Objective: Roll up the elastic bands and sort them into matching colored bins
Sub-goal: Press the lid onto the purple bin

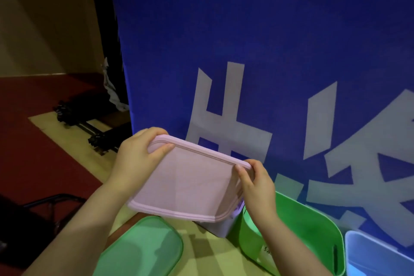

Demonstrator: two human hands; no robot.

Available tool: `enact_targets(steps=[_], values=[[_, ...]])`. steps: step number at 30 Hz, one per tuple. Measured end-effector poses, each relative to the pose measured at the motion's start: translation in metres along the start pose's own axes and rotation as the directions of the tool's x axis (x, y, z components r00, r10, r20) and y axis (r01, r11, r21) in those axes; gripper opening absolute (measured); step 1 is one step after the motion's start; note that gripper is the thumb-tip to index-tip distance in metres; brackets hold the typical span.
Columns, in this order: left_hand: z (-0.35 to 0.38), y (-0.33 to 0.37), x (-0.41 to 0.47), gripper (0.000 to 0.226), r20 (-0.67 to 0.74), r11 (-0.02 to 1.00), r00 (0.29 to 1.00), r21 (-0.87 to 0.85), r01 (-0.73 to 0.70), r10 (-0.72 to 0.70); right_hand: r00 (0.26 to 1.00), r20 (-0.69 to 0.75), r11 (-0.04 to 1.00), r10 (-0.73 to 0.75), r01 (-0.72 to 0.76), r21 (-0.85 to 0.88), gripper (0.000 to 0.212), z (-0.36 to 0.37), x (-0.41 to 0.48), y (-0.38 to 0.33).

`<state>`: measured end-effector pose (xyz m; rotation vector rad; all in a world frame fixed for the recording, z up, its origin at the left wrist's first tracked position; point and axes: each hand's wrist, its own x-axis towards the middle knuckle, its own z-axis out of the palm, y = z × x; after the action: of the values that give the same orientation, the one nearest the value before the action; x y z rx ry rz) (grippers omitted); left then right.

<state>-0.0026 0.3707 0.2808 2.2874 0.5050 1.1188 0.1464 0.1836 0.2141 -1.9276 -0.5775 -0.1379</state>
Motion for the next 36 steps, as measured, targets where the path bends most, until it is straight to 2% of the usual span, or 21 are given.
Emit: enact_targets(steps=[8, 12, 21, 26, 31, 36], values=[[0.04, -0.035, 0.05, 0.015, 0.091, 0.989, 0.989, -0.081, 0.121, -0.113, 0.994, -0.037, 0.994, 0.107, -0.106, 0.008, 0.01, 0.029, 0.038, 0.017], [0.071, -0.061, 0.066, 0.023, 0.159, 0.98, 0.976, -0.105, 0.168, -0.151, 0.987, -0.026, 0.985, 0.161, -0.162, -0.055, 0.011, 0.04, 0.053, 0.037], [0.13, -0.114, 0.083, 0.006, 0.333, 0.97, 0.913, 0.013, 0.245, -0.235, 0.965, 0.028, 0.943, 0.261, -0.249, -0.22, 0.017, 0.059, 0.068, 0.068], [0.157, -0.134, 0.09, 0.008, 0.405, 0.96, 0.875, 0.03, 0.277, -0.265, 0.956, 0.027, 0.918, 0.293, -0.274, -0.287, 0.018, 0.065, 0.08, 0.082], [0.183, -0.147, 0.095, 0.014, 0.459, 0.955, 0.839, 0.087, 0.284, -0.291, 0.945, -0.019, 0.837, 0.327, -0.298, -0.458, 0.031, 0.073, 0.092, 0.105], [0.202, -0.154, 0.097, 0.018, 0.475, 0.959, 0.833, 0.122, 0.256, -0.283, 0.957, -0.045, 0.788, 0.287, -0.262, -0.557, 0.032, 0.078, 0.094, 0.119]])
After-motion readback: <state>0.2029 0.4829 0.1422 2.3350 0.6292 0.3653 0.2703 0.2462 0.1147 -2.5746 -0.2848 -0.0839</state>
